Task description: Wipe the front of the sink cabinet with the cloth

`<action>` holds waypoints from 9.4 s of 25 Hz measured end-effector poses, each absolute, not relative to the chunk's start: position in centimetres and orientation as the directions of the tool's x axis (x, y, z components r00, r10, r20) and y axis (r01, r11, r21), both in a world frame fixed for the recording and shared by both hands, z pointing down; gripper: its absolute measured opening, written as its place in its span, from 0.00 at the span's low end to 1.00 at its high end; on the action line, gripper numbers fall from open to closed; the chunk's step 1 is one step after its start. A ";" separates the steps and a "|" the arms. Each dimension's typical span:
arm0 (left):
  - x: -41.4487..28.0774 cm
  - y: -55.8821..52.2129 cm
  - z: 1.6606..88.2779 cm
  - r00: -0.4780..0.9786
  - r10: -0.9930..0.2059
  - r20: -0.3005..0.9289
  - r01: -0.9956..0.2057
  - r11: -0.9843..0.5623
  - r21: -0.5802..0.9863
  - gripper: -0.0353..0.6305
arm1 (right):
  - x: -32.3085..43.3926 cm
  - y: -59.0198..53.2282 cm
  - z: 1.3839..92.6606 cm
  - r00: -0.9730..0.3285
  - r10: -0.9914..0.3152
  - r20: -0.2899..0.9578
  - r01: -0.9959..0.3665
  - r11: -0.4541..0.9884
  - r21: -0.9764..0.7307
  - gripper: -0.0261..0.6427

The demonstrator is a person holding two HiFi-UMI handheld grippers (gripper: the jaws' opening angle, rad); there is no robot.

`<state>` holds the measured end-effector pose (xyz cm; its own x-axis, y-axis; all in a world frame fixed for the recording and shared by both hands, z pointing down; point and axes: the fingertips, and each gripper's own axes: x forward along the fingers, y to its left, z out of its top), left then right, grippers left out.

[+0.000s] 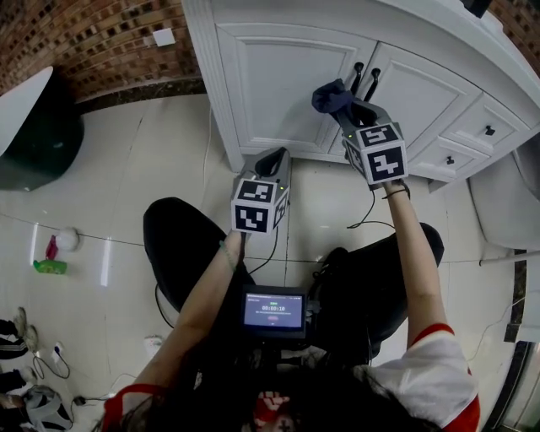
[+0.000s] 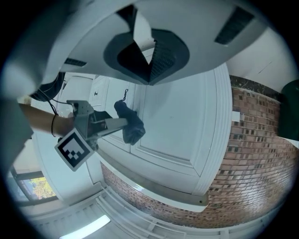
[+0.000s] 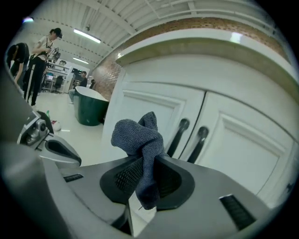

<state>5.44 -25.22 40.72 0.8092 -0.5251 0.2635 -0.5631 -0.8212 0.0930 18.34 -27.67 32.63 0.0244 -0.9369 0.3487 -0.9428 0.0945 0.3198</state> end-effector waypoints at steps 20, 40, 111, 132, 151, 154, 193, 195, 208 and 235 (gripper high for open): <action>8.2 -22.1 37.3 0.847 -0.484 0.220 -0.500 -0.866 0.024 0.10 | 23.3 -27.5 20.4 0.129 -0.979 0.161 -0.945 -0.073 0.318 0.17; 7.7 -22.6 40.7 0.832 -0.479 0.281 -0.515 -0.855 0.064 0.10 | 21.2 -27.9 37.4 0.122 -0.912 0.393 -0.966 -0.018 0.256 0.17; 20.9 -17.6 37.7 0.903 -0.352 0.247 -0.368 -0.930 0.019 0.10 | 31.4 -24.0 28.8 0.167 -0.951 0.260 -0.968 -0.108 0.227 0.17; 19.6 -18.7 42.8 0.882 -0.355 0.310 -0.398 -0.914 0.085 0.10 | 32.6 -24.6 54.5 0.183 -0.768 0.614 -0.982 -0.169 0.082 0.17; 18.8 -19.9 44.0 0.868 -0.373 0.327 -0.423 -0.901 0.096 0.10 | 32.9 -23.6 48.4 0.123 -0.847 0.516 -0.985 -0.169 -0.043 0.17; 19.2 -19.3 43.4 0.876 -0.363 0.318 -0.411 -0.907 0.095 0.10 | 33.2 -22.9 40.9 0.132 -0.901 0.414 -0.991 -0.129 0.035 0.17; 20.6 -18.3 41.4 0.899 -0.342 0.274 -0.375 -0.924 0.078 0.10 | 36.2 -22.8 45.8 0.251 -0.831 0.496 -0.968 -0.203 0.150 0.17; 20.4 -18.5 41.7 0.898 -0.340 0.279 -0.375 -0.924 0.081 0.10 | 35.9 -23.0 48.7 0.243 -0.809 0.535 -0.970 -0.200 0.138 0.17; 19.3 -19.9 43.5 0.886 -0.349 0.305 -0.394 -0.913 0.102 0.10 | 35.2 -22.1 60.4 0.221 -0.650 0.727 -0.969 -0.228 0.091 0.17; 26.6 -14.3 33.6 0.958 -0.251 0.141 -0.252 -0.968 -0.008 0.10 | 42.9 -16.6 20.8 0.340 -0.927 0.156 -0.919 -0.293 0.263 0.17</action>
<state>26.62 -14.27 33.57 0.9578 -0.2506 0.1408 -0.2520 -0.9677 -0.0083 42.90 -16.56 20.77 0.3405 -0.9273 0.1555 -0.9191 -0.2933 0.2631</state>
